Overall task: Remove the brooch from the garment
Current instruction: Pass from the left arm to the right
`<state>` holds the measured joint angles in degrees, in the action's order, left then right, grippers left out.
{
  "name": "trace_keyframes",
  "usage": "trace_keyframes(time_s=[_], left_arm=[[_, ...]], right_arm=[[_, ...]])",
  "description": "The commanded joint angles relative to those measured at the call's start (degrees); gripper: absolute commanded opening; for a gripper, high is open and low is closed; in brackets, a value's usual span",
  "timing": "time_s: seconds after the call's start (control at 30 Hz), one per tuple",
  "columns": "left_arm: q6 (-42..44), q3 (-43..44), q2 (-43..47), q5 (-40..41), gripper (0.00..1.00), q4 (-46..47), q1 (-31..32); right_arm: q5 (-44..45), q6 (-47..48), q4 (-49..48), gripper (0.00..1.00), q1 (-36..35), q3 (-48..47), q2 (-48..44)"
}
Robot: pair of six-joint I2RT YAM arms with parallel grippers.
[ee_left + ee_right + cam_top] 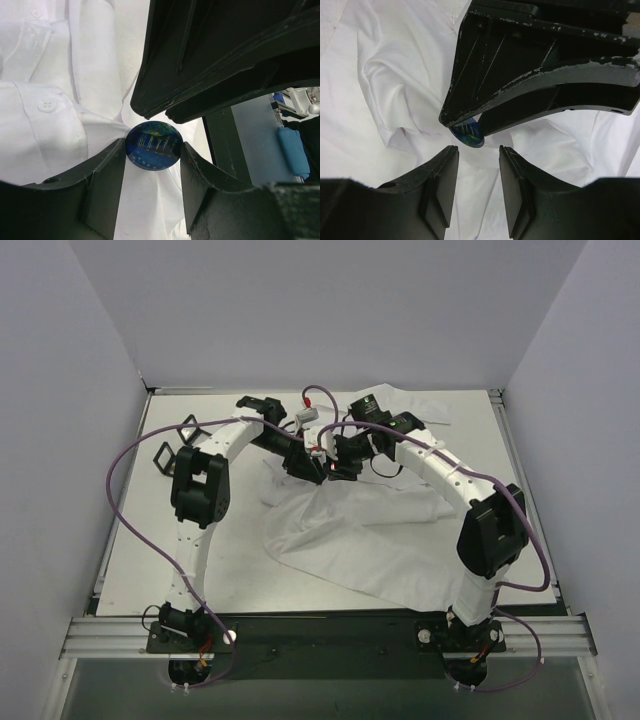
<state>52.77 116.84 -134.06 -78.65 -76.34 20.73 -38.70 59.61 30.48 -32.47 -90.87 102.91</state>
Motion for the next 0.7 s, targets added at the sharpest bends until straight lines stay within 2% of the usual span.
trace_keyframes(time_s=[0.0, 0.27, 0.67], left_arm=[[1.72, 0.06, 3.28, -2.82, 0.46, -13.58, 0.80], [1.63, -0.12, 3.45, -2.91, 0.46, -13.58, 0.80], [1.98, -0.38, 3.63, -3.09, 0.46, -13.58, 0.71]], right_arm=[[-0.50, 3.05, 1.16, 0.38, -1.19, -1.24, 0.71], [-0.15, 4.46, 2.30, 0.38, -2.25, -0.80, 1.15], [1.43, 6.30, 3.18, 0.31, -2.78, 0.17, 1.59]])
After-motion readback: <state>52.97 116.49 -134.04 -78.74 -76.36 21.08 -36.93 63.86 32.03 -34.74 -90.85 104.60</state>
